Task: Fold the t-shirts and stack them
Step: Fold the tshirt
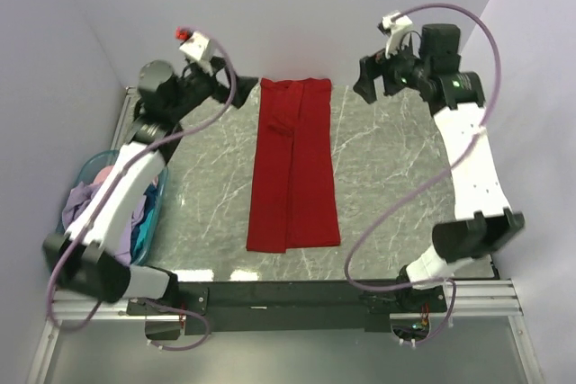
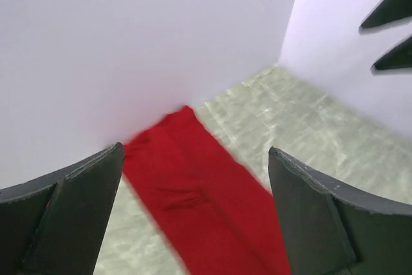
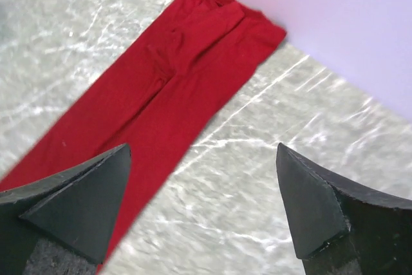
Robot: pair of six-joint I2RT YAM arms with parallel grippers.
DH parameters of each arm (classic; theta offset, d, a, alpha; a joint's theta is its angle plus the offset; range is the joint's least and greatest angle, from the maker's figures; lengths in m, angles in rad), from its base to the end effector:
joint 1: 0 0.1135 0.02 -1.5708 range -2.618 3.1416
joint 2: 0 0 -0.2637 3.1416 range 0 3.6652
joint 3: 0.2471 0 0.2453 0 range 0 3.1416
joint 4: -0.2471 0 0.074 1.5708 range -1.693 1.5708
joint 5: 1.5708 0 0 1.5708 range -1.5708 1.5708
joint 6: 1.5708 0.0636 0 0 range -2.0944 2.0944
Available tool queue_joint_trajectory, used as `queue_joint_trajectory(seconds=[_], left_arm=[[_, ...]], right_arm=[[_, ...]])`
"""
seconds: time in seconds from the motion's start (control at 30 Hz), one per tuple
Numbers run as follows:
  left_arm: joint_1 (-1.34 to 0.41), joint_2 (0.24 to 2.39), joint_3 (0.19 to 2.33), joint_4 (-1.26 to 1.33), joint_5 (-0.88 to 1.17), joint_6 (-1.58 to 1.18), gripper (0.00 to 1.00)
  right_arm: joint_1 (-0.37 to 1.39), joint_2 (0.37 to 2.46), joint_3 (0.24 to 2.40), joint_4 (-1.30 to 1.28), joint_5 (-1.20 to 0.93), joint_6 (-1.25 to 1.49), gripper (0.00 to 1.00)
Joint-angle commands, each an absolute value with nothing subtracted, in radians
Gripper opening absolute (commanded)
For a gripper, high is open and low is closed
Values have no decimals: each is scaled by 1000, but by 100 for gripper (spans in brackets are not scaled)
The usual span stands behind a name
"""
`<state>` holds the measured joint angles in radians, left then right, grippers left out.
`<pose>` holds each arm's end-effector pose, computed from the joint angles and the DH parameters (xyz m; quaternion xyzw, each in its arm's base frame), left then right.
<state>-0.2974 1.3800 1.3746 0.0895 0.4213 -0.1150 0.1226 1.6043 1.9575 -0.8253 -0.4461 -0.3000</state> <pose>0.3172 -0.1244 0.4422 0.2136 0.6450 -0.2859 0.6757 0.3423 0.0698 0.4559 -0.2874 0.7890 0.1428 0.5239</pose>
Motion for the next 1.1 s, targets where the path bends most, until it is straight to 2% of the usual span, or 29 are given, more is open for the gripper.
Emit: queue_joint_trajectory(seconds=[0.0,0.1,0.13,0.27,0.33,0.4,0.53,0.63,0.7,0.83,1.07], left_arm=[[-304,1310,1287,-101,403,171,99],[-304,1194,1189,-331,533,363,99],[-304,1121,1145,-377,567,470,94],[-305,928,899,-566,747,679,86],[-317,834,764,-575,779,699,85],[-368,790,662,-597,766,754,81],[-569,707,508,-534,593,808,75],[-724,718,434,-473,490,827,72],[-761,742,407,-425,445,804,70],[-802,859,402,-336,422,793,64],[-833,985,402,-233,390,831,60]], right_arm=[[147,1514,1856,-828,-492,-478,100],[257,1444,1725,-937,-441,-638,100],[293,1416,1663,-948,-372,-685,100],[501,1251,1218,-849,-226,-739,100],[622,1183,1105,-790,-190,-739,99],[711,1163,994,-764,-166,-724,98],[784,1173,878,-675,-153,-696,91],[811,1195,806,-603,-130,-718,86],[822,1209,761,-568,-123,-733,83],[844,1232,712,-519,-115,-784,76],[896,1256,652,-485,-110,-813,74]])
